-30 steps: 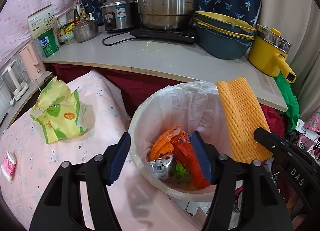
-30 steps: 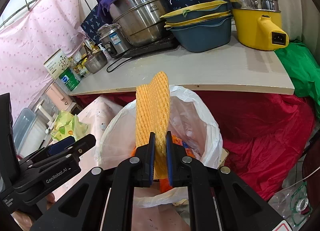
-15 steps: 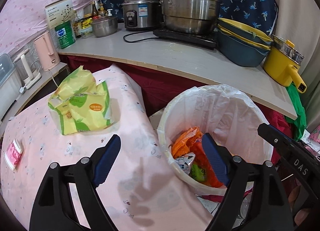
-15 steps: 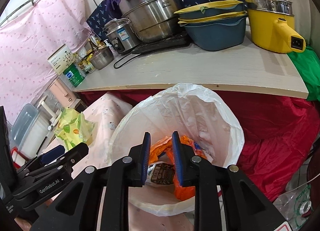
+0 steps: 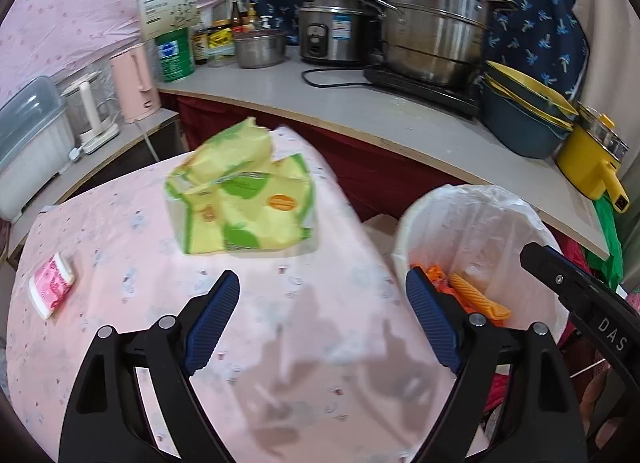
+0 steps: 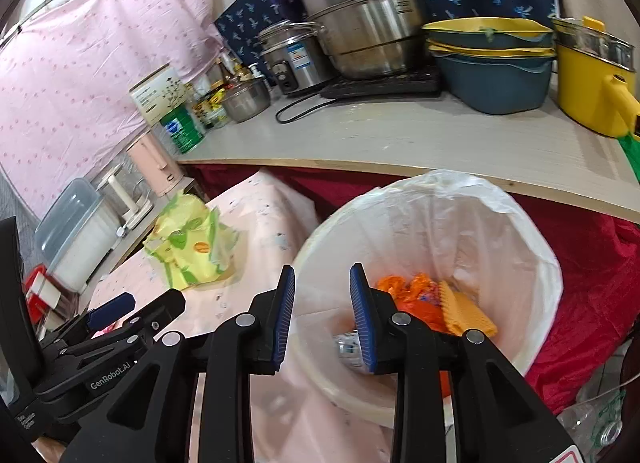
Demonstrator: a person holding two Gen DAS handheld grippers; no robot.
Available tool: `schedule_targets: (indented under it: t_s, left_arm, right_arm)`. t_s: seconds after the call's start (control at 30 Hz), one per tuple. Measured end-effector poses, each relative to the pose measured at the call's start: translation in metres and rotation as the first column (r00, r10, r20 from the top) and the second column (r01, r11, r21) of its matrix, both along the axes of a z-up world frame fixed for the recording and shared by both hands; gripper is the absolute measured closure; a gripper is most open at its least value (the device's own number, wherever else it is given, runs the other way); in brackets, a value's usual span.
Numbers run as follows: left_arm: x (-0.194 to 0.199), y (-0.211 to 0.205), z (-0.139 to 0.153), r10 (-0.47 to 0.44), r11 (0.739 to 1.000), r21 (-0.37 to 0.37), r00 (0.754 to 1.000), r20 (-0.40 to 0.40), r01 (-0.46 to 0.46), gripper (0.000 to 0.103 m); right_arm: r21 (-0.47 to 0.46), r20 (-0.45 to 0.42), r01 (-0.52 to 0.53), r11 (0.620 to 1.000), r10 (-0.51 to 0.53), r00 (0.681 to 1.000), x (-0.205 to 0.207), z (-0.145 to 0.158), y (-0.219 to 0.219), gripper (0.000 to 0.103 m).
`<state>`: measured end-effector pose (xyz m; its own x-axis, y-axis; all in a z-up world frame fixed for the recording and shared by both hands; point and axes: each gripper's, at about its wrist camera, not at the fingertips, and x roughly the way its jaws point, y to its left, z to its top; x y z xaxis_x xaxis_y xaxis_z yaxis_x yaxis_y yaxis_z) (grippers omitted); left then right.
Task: Collect trash
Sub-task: 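Move both open tools back from the bin toward the table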
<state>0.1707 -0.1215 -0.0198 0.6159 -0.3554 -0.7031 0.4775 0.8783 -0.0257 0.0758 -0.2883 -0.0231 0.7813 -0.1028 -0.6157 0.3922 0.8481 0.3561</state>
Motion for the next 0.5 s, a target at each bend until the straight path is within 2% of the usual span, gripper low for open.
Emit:
schedule_targets:
  t_s: [0.27,0.5]
  left_arm:
    - [0.019,0.068,-0.001,0.118,0.993,-0.005,0.993,0.000,-0.118,0.022]
    - [0.038,0.144,-0.007,0.251,0.968,-0.002,0.968,-0.006,-0.251,0.021]
  right_arm:
    - [-0.017,-0.012,-0.087,0.996,0.087,0.996,0.030,0.003,0.044,0.075]
    - [-0.028,-0.028,-0.161,0.987,0.160,0.987,0.056,0.000,0.086,0.075]
